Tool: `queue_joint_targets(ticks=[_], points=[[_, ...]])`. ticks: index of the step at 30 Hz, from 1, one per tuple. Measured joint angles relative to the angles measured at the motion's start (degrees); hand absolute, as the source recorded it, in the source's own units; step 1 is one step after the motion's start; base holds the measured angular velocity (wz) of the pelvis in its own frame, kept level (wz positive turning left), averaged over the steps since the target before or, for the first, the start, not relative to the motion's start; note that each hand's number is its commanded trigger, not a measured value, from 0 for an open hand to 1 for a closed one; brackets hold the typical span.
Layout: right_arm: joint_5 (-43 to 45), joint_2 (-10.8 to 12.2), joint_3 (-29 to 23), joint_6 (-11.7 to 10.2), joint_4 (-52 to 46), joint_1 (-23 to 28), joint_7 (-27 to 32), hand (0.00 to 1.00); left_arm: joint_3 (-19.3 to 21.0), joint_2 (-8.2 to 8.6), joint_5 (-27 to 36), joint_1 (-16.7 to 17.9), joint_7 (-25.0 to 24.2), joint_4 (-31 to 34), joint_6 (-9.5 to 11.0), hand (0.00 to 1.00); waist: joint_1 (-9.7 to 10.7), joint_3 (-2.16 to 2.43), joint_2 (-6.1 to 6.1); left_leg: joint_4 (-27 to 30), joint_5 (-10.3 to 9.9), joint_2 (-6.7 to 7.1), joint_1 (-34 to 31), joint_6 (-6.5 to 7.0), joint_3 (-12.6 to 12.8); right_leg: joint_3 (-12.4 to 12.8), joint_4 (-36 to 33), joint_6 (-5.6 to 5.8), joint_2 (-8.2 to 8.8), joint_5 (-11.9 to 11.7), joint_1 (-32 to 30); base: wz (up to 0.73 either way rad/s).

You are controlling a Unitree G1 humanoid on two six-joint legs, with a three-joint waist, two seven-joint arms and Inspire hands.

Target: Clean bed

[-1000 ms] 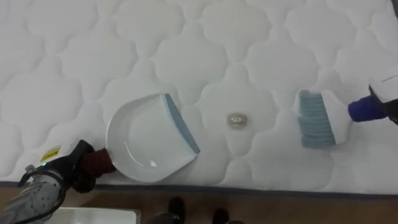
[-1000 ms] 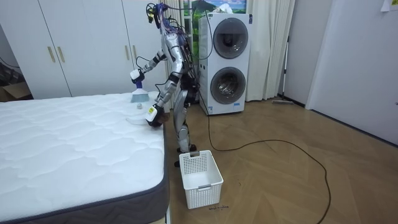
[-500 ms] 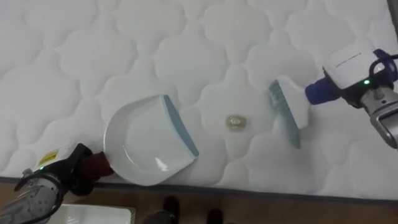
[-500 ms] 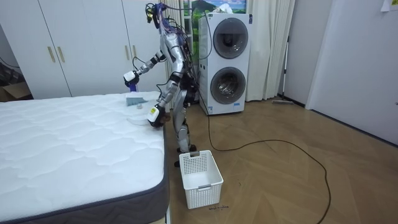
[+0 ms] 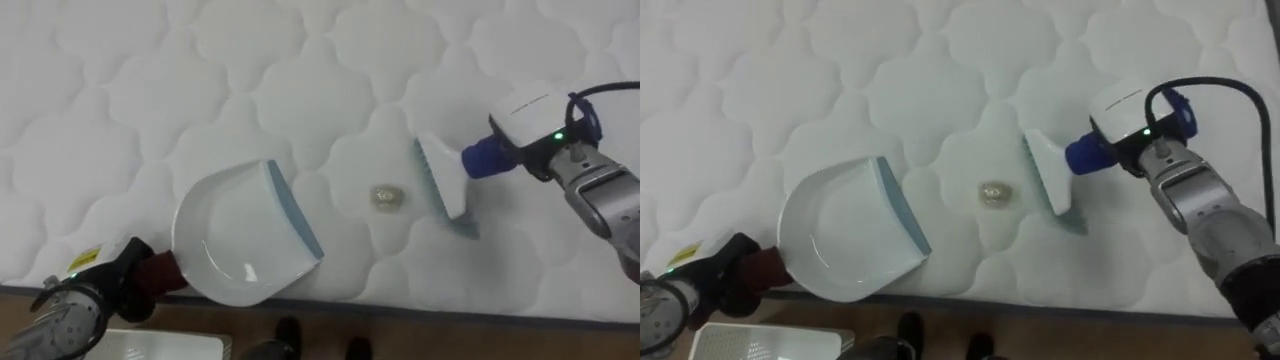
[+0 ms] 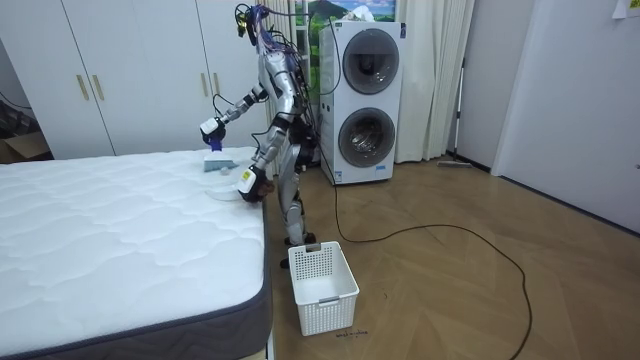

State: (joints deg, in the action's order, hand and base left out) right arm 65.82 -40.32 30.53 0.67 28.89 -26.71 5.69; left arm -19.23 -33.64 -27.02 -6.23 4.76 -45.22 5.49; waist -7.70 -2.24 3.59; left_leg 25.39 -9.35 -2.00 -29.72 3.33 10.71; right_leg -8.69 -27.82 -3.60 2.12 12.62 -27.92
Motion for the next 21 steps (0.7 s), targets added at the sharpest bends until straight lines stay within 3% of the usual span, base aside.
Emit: queue_joint_targets(ticks=[5, 11, 21], points=[[-8.7, 2.06, 0.95, 0.17, -2.8, 1.01, -2.56, 1.0, -0.16, 1.74, 0.0, -0.09, 0.05, -1.87, -0.35, 1.0, -0.42, 0.14, -0.24, -0.25, 0.06, 0.03, 0.34, -0.09, 0.05, -0.41, 0.03, -0.05, 0.14, -0.02, 0.08, -0.01], [-14.34, 4.33, 1.35, 0.71, -2.88, 3.19, -7.49, 1.0, 0.06, 2.2, -0.01, 0.62, -0.24, -2.03, -0.55, 1.0, -0.32, 0.24, -0.53, -0.15, 0.06, 0.0, 0.33, -0.1, 0.31, -0.94, 0.04, -0.12, 0.35, -0.05, 0.0, -0.02], [-24.58, 6.44, 1.46, 0.6, -5.29, 3.17, -16.03, 1.0, -0.18, 2.96, 0.3, -0.55, 0.04, -3.47, 0.09, 1.0, -0.24, 0.24, -2.46, 0.04, 0.07, -0.04, 0.23, -0.11, 0.32, -0.91, 0.06, -0.36, 0.35, 0.07, -0.04, 0.0]])
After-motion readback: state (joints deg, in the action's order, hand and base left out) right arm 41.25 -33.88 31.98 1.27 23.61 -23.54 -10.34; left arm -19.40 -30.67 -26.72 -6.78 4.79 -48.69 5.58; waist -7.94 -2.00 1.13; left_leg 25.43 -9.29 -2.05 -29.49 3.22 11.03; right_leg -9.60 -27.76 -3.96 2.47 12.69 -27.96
